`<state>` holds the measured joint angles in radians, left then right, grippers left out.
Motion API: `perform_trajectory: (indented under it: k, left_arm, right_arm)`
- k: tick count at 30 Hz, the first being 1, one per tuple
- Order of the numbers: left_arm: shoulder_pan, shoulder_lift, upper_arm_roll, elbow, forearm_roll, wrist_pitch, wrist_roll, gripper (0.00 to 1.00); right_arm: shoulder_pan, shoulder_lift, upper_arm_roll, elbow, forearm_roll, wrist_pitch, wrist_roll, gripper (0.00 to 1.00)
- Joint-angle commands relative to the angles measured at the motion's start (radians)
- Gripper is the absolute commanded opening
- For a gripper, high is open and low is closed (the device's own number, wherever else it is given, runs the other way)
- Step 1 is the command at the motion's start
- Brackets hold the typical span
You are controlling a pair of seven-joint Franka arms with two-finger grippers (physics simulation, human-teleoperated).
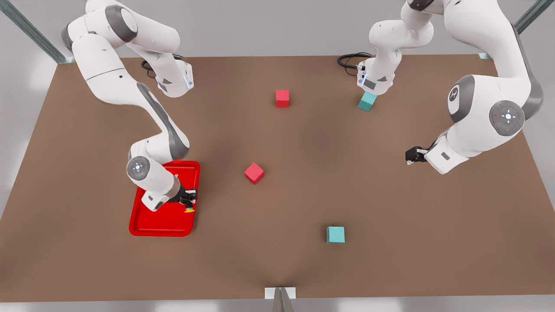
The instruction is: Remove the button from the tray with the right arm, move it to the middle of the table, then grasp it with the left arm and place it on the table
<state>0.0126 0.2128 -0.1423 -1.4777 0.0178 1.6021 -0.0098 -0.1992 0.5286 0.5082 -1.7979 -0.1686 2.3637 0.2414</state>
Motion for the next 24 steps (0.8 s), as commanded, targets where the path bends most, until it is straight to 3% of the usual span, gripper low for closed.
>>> perform_trajectory:
  k: [1, 11, 16, 24]
  left_arm:
    - [0.001, -0.001, 0.000, 0.000, 0.001, -0.002, -0.002, 1.00]
    - [0.000, -0.003, -0.002, 0.000, 0.001, -0.007, -0.002, 1.00]
    - [0.000, -0.004, -0.002, 0.000, 0.001, -0.013, -0.004, 1.00]
    - [0.000, -0.004, -0.003, 0.000, 0.001, -0.013, -0.004, 1.00]
  right_arm:
    - [0.017, -0.001, 0.029, 0.035, -0.014, -0.101, 0.211, 0.41]
    - [0.190, 0.013, 0.029, 0.155, -0.009, -0.096, 0.496, 0.41]
    - [0.294, 0.090, 0.000, 0.261, -0.015, -0.090, 0.622, 0.42]
    - [0.551, 0.372, -0.108, 0.749, 0.041, -0.258, 0.866, 0.42]
